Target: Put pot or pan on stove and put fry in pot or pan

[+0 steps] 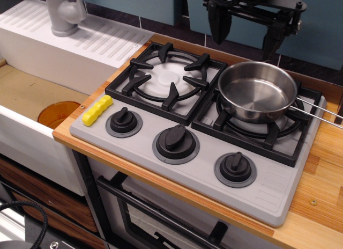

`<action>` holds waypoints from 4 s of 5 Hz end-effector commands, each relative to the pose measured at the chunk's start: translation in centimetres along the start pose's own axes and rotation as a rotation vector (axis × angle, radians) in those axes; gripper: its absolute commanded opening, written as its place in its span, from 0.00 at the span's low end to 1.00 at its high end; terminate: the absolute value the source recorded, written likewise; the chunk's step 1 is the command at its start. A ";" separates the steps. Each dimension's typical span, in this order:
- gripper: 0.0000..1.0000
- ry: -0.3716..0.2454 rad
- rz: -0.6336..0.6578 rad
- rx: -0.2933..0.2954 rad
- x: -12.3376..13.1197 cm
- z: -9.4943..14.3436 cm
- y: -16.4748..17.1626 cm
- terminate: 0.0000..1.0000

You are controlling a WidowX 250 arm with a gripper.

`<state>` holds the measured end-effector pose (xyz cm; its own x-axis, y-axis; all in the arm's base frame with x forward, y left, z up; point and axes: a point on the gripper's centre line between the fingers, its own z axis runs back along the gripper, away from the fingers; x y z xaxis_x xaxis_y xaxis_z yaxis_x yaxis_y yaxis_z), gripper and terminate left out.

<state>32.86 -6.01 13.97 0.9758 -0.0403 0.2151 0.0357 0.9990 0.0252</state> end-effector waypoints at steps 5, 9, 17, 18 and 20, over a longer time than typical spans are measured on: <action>1.00 -0.041 -0.048 -0.017 2.5 -2.2 3.0 0.00; 1.00 -0.120 0.011 0.009 1.2 -5.9 2.2 0.00; 0.00 -0.159 0.066 -0.055 -0.3 -6.7 -0.5 0.00; 0.00 -0.144 0.074 -0.040 -0.2 -6.1 -1.1 0.00; 0.00 -0.067 0.071 -0.024 1.6 -3.0 -0.7 0.00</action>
<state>34.10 -6.78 8.87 0.9803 0.0233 0.1959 -0.0231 0.9997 -0.0031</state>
